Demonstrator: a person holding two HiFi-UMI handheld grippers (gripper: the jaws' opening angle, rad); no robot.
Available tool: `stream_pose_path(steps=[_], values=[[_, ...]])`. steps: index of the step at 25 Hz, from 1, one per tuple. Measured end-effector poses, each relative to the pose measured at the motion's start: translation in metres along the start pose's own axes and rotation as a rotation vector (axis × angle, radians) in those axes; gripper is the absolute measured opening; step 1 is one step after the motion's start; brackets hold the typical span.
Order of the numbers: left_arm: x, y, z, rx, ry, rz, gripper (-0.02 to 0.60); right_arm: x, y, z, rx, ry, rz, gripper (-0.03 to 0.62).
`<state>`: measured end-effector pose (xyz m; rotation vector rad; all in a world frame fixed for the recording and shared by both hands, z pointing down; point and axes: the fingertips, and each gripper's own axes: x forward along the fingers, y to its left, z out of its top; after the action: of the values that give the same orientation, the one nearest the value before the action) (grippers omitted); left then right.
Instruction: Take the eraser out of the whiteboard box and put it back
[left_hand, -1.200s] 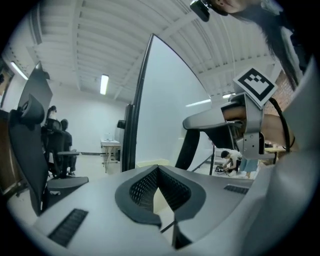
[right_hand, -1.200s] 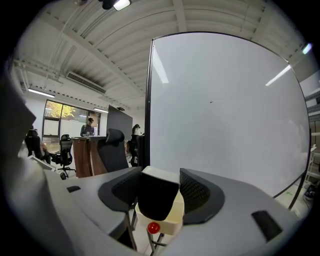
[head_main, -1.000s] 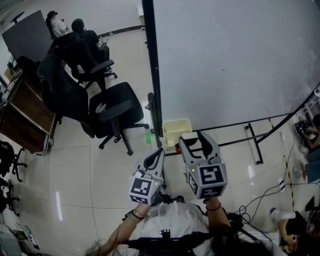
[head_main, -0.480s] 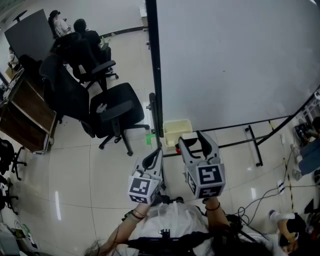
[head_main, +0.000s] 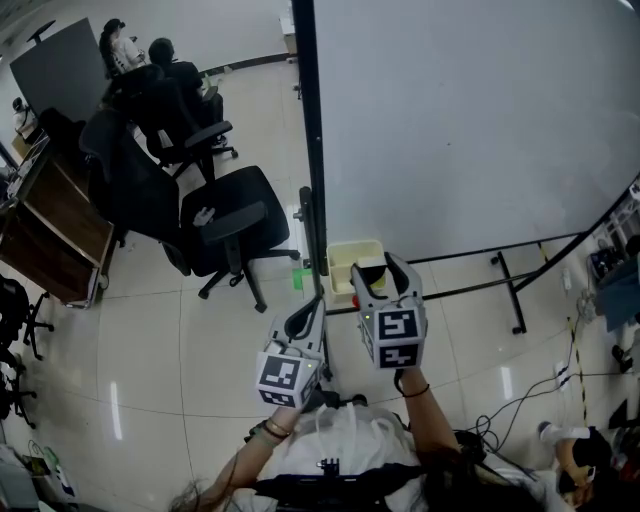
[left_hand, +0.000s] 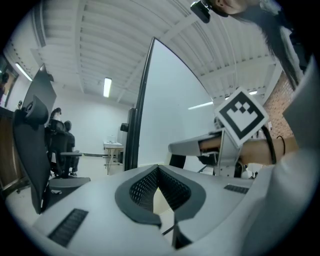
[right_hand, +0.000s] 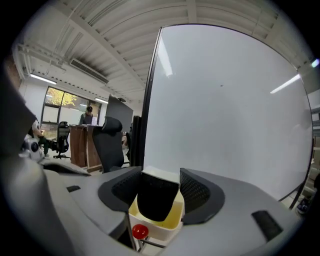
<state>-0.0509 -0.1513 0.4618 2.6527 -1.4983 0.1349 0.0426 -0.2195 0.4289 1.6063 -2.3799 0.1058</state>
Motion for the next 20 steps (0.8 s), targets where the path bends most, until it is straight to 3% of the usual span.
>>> stream_pose_path(steps=[6, 10, 13, 17, 20], values=[[-0.002, 0.010, -0.001, -0.014, -0.001, 0.033, -0.015, 0.029, 0.006, -0.057, -0.010, 0.130, 0.010, 0.277], [-0.001, 0.009, -0.002, -0.018, 0.007, 0.024, -0.015, 0.028, 0.001, -0.060, 0.061, 0.078, 0.010, 0.307], [0.002, 0.005, 0.000, -0.015, 0.006, 0.008, -0.015, 0.014, -0.003, -0.034, 0.108, -0.019, 0.002, 0.314], [0.005, 0.005, -0.002, -0.013, 0.009, 0.007, -0.015, -0.020, -0.013, 0.006, 0.179, -0.212, -0.010, 0.244], [0.006, 0.002, 0.000, -0.015, 0.012, -0.009, -0.015, -0.037, -0.016, 0.012, 0.279, -0.218, -0.023, 0.109]])
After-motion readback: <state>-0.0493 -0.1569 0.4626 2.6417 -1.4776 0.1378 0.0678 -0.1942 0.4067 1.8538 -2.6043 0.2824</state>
